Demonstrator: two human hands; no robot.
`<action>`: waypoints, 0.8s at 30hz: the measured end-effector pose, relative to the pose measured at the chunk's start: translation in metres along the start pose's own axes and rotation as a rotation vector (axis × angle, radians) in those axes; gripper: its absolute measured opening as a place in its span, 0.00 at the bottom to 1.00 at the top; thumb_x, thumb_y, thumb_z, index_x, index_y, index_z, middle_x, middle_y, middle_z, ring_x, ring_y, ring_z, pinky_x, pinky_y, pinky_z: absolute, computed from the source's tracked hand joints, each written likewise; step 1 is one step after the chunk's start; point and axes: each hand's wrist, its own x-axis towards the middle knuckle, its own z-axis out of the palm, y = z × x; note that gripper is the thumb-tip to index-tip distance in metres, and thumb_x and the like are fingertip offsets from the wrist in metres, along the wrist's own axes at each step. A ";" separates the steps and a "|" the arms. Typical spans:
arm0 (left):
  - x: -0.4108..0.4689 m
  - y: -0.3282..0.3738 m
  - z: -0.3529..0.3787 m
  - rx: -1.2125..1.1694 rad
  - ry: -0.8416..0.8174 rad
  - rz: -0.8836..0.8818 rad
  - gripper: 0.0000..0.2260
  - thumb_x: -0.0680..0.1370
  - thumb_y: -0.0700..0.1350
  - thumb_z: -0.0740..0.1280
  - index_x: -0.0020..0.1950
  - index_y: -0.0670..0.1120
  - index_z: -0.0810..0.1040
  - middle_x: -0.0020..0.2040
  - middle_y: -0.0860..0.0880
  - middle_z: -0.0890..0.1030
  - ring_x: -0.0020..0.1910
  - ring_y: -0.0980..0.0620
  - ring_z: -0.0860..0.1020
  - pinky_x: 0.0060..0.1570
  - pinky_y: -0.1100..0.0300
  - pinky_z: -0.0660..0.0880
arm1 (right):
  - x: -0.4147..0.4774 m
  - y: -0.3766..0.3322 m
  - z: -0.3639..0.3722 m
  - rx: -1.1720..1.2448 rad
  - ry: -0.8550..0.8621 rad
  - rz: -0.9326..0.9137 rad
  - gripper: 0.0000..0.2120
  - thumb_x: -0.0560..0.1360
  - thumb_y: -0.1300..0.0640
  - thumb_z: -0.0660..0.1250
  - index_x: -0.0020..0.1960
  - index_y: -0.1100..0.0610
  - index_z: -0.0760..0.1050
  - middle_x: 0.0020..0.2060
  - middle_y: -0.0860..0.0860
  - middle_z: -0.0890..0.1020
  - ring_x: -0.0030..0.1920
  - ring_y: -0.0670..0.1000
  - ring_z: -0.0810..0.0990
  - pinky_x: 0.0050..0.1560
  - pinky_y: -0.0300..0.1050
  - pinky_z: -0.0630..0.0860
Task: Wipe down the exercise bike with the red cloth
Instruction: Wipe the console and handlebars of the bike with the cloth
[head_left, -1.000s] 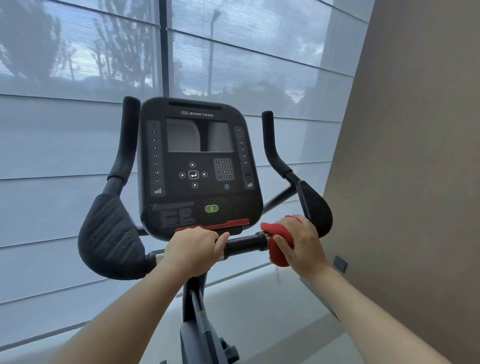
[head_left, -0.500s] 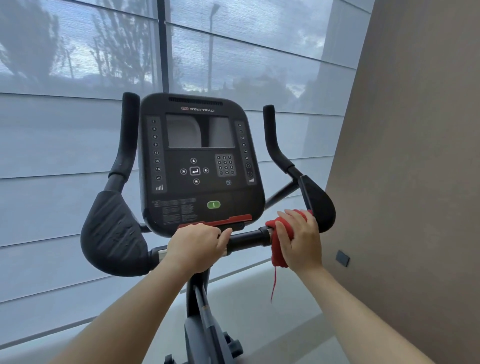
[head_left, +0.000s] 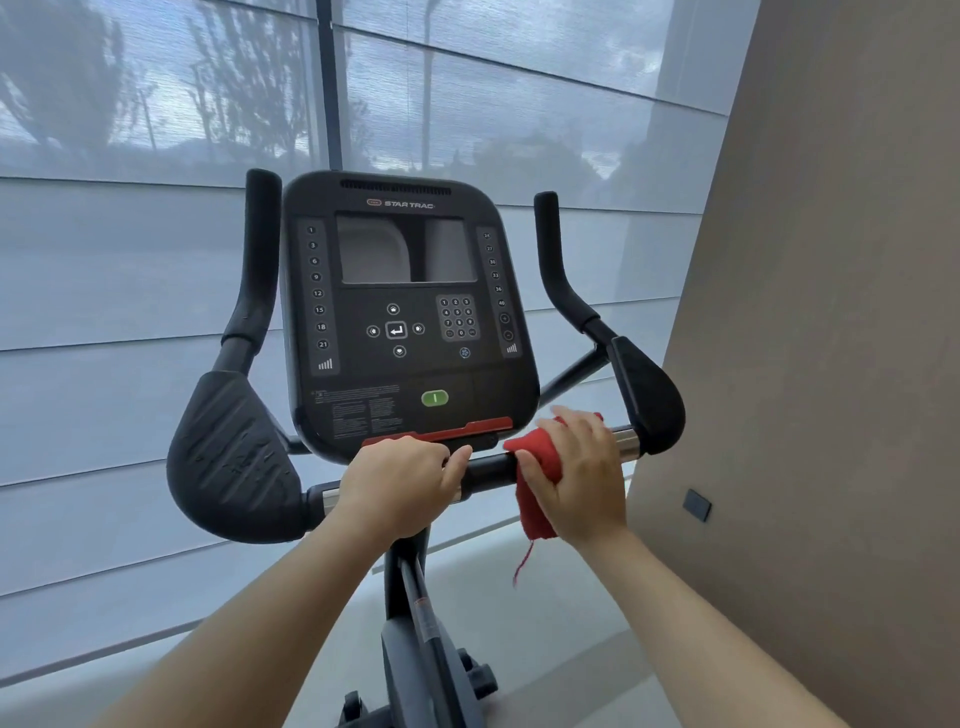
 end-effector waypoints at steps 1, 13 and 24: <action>0.000 0.000 0.000 0.003 0.008 0.004 0.25 0.80 0.60 0.46 0.30 0.49 0.68 0.30 0.52 0.74 0.29 0.53 0.73 0.26 0.60 0.60 | -0.001 0.001 0.001 -0.006 0.007 0.062 0.28 0.75 0.38 0.54 0.58 0.58 0.76 0.60 0.56 0.77 0.60 0.58 0.73 0.62 0.54 0.68; 0.000 0.001 0.001 0.020 0.005 -0.007 0.25 0.80 0.60 0.47 0.31 0.49 0.69 0.30 0.52 0.74 0.31 0.51 0.73 0.27 0.59 0.59 | -0.002 -0.001 0.004 0.045 0.048 0.081 0.22 0.77 0.42 0.54 0.50 0.57 0.77 0.49 0.52 0.81 0.55 0.55 0.75 0.63 0.50 0.66; 0.003 -0.001 -0.001 0.013 -0.047 -0.001 0.24 0.80 0.59 0.48 0.33 0.50 0.74 0.31 0.52 0.76 0.32 0.51 0.75 0.28 0.59 0.63 | 0.007 0.011 -0.001 0.029 0.038 0.025 0.19 0.76 0.45 0.54 0.40 0.56 0.78 0.38 0.51 0.80 0.45 0.53 0.75 0.56 0.49 0.69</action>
